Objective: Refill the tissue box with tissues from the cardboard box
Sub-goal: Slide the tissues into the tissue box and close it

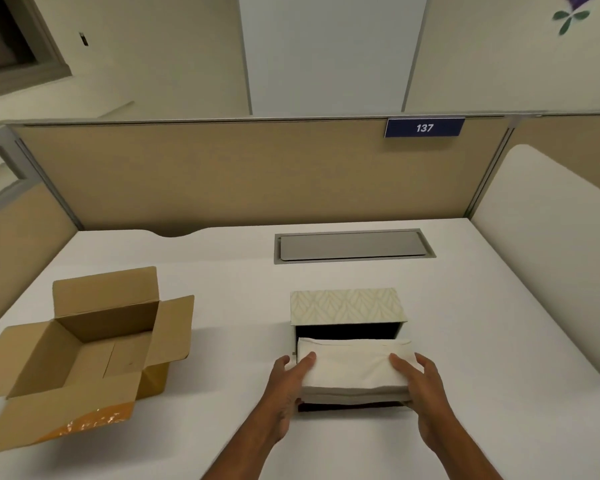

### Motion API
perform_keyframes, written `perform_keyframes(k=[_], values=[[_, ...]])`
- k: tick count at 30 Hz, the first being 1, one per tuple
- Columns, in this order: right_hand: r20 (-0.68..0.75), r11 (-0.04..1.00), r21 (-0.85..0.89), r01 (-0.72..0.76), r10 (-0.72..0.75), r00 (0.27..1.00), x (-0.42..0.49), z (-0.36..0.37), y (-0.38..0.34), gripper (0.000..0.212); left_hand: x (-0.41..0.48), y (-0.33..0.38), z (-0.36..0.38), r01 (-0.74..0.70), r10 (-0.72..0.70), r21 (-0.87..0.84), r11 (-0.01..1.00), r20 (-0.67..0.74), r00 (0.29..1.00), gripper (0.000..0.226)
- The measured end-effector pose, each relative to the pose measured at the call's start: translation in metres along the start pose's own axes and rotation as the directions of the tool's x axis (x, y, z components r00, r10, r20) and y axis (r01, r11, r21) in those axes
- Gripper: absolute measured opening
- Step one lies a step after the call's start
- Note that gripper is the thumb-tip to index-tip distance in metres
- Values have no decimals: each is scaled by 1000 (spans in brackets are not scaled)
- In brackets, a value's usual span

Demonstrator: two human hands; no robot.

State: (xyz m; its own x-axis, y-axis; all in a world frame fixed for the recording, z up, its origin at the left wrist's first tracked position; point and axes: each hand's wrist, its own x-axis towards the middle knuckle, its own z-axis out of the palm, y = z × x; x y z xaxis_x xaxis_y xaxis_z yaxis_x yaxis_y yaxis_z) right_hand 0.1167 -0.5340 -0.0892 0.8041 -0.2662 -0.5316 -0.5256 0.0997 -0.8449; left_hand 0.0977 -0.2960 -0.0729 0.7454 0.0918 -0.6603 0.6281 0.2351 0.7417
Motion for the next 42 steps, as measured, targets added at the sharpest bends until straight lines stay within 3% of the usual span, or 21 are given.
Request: perform_keyframes(k=[19, 27, 42], values=[[128, 999, -44, -16, 21, 992, 36, 5, -4, 65, 40, -18, 5, -85, 85, 12, 996, -95, 992, 77], [103, 991, -128, 40, -27, 994, 40, 10, 0, 64, 39, -16, 6, -126, 127, 26, 992, -87, 988, 69], [14, 998, -51, 37, -36, 999, 40, 15, 8, 58, 31, -9, 7, -110, 113, 113, 987, -12, 994, 70]])
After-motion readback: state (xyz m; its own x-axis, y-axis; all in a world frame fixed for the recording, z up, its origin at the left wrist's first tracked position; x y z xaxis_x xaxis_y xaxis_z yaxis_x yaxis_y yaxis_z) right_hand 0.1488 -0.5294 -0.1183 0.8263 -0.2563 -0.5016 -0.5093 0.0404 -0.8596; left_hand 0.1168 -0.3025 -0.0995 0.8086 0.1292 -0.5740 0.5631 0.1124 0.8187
